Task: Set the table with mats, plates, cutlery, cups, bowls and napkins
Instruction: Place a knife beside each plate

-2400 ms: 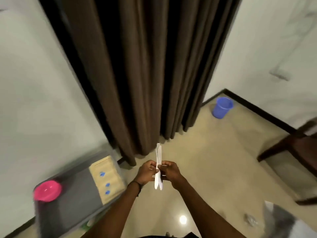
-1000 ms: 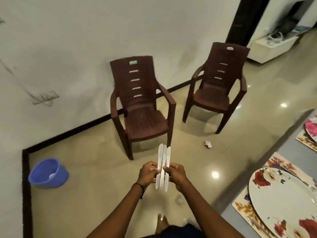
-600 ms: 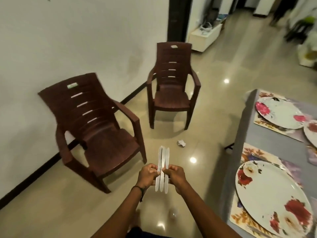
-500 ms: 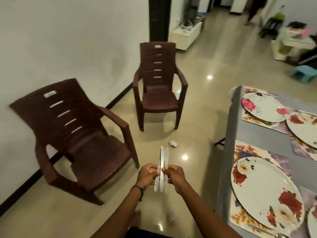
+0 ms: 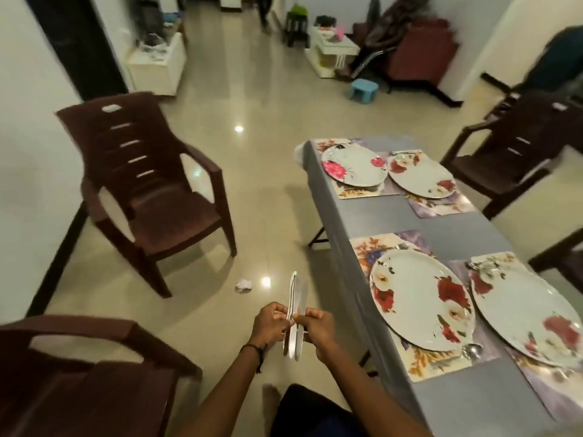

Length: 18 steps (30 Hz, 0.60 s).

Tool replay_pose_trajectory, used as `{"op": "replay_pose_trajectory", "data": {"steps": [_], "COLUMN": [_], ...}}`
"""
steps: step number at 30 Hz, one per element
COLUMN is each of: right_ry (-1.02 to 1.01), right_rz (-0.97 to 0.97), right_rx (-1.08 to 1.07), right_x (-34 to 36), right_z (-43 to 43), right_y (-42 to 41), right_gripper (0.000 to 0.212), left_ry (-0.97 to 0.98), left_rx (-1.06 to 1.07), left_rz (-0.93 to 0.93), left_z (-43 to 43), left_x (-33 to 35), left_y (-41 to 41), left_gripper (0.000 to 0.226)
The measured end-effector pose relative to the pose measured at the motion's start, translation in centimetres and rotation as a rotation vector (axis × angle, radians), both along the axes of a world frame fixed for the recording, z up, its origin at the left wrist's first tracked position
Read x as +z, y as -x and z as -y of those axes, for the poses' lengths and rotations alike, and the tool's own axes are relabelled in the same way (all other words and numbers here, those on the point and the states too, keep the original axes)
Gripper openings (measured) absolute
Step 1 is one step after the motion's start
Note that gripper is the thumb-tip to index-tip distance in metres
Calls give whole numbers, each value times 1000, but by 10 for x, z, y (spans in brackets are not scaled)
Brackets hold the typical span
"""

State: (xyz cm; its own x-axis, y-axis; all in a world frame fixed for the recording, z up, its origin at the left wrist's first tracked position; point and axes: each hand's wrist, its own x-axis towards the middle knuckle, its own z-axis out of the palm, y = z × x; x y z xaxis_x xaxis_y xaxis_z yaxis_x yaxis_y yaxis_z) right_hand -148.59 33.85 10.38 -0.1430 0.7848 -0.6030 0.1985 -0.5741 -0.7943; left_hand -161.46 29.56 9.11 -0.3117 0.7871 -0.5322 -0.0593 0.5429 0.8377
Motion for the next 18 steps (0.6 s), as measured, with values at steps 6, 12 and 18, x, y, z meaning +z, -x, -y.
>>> {"op": "replay_pose_trajectory", "data": {"steps": [6, 12, 18], "right_ry": [8, 19, 46], "right_rz": [-38, -102, -97], "right_rx": [-265, -416, -562], "right_x": [-11, -17, 1], "right_z": [-64, -161, -252], "right_y": [-3, -1, -18], "right_gripper": [7, 8, 4], "left_ry": [-24, -32, -46], "left_rx": [-218, -428, -588], "left_rz": [-111, -197, -210], "left_z": [-95, -220, -326], "left_x": [-9, -10, 13], "left_y": [1, -1, -23], "left_gripper": [27, 18, 17]}}
